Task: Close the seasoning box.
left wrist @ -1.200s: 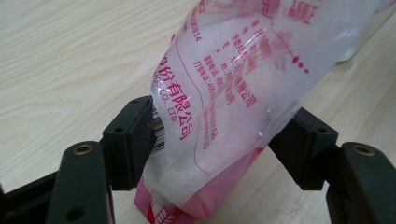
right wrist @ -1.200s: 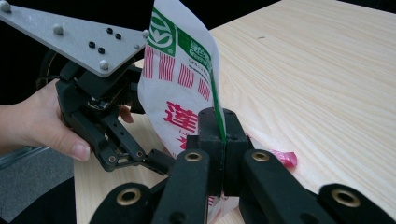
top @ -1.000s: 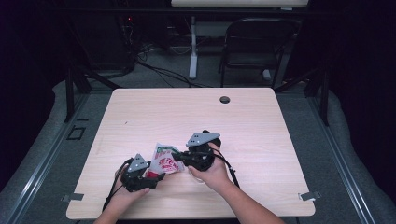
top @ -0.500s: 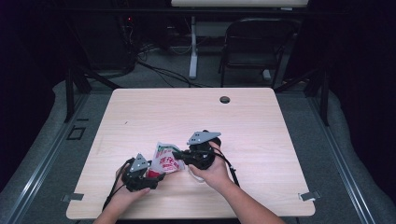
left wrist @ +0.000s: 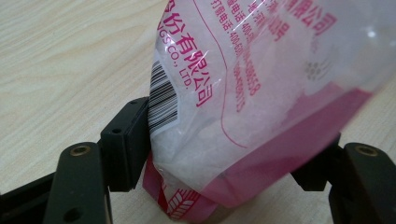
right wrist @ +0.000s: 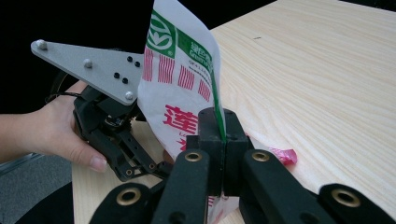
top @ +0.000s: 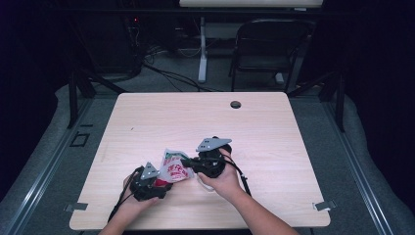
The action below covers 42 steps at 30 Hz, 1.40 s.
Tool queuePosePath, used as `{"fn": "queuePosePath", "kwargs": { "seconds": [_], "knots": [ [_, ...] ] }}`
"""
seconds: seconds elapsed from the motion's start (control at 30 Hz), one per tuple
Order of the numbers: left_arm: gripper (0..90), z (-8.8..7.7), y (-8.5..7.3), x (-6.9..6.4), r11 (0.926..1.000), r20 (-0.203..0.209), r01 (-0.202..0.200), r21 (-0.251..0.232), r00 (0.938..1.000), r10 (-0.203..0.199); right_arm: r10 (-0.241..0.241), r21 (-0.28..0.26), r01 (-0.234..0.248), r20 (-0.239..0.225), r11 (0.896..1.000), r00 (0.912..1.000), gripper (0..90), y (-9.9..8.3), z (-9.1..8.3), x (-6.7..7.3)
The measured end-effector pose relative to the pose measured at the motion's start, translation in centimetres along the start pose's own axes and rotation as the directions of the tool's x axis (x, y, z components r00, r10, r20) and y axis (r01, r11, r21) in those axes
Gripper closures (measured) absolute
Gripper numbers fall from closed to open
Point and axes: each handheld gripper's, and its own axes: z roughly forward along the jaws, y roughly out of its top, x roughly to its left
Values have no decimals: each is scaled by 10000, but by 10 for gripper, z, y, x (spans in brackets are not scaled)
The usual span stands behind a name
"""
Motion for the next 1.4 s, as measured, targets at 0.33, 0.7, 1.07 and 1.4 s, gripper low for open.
{"fn": "queuePosePath", "kwargs": {
  "seconds": [0.33, 0.7, 1.07, 1.4],
  "knots": [
    [350, 0, 0, 1, 10000, 16, 2, -67, 10000, -2, -12, -6, 12, 12, 10000, 10000, 900, 0, 0, 0],
    [459, -2, 0, 0, 9999, -347, -144, -86, 9993, 141, -15, -37, 15, 31, 10000, 10000, 900, 0, -1, 1],
    [530, -4, 2, -2, 9990, -554, -421, -119, 9976, 413, 2, -153, -2, 14, 9999, 10000, 900, 0, -2, 2],
    [562, -6, 4, -4, 9978, -756, -596, -280, 9955, 573, -63, -198, 64, 48, 9998, 10000, 900, 1, -4, 2]
  ]
}}
